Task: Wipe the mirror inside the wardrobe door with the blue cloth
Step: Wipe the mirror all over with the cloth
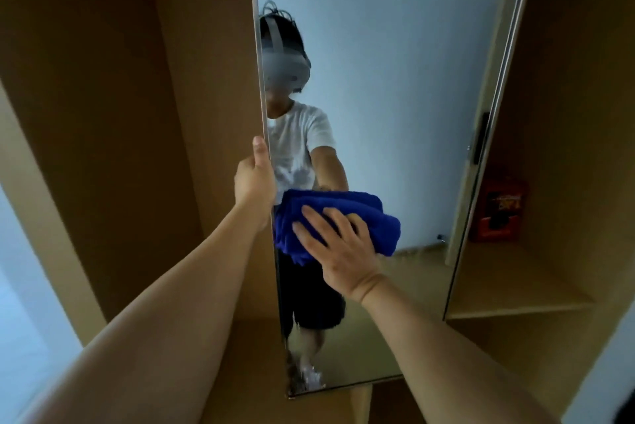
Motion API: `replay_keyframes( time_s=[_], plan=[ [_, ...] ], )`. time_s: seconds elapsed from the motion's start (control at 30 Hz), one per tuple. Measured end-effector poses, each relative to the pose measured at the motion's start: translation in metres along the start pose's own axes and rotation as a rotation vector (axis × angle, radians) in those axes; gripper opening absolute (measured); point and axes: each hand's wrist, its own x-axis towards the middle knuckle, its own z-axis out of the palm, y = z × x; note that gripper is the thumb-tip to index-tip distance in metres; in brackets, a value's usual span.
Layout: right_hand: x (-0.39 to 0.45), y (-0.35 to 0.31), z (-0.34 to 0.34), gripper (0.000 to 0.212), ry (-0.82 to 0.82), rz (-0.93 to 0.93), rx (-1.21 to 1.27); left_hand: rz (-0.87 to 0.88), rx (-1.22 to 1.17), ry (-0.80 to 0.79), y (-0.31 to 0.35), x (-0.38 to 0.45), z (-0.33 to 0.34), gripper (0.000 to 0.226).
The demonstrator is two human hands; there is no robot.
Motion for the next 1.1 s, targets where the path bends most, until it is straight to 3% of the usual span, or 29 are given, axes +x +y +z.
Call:
replay_keyframes(
  time_s=[0.13,0.3,0.4,0.53,0.6,0.87,1.1],
  plan=[
    [-0.036,-0.023,0.02,0.041,-0.07,-0.125,-0.008,0.045,-0.005,0.005,-0.004,0.0,0.0,0.078],
    [-0.039,-0.023,0.016,0.039,-0.095,-0.218,-0.008,-0.097,-0.007,-0.079,-0.007,-0.003,-0.006,0.068],
    [-0.016,-0.009,0.002,0.042,-0.05,-0.14,0.007,-0.119,0.015,-0.096,-0.016,-0.008,-0.006,0.078],
    [0.028,0.004,-0.015,0.045,0.083,0.077,0.012,-0.022,0.037,-0.076,-0.027,-0.011,-0.006,0.063],
    [0.036,0.007,-0.02,0.044,0.117,0.097,0.035,-0.042,-0.019,-0.086,-0.039,-0.014,-0.007,0.059],
    [-0.034,-0.009,0.008,0.039,-0.027,-0.149,0.142,-0.049,-0.04,-0.008,-0.059,-0.017,0.0,0.063],
    [-0.084,-0.016,0.037,0.044,-0.108,-0.201,0.156,-0.107,-0.14,-0.008,-0.083,-0.022,0.005,0.058]
  ],
)
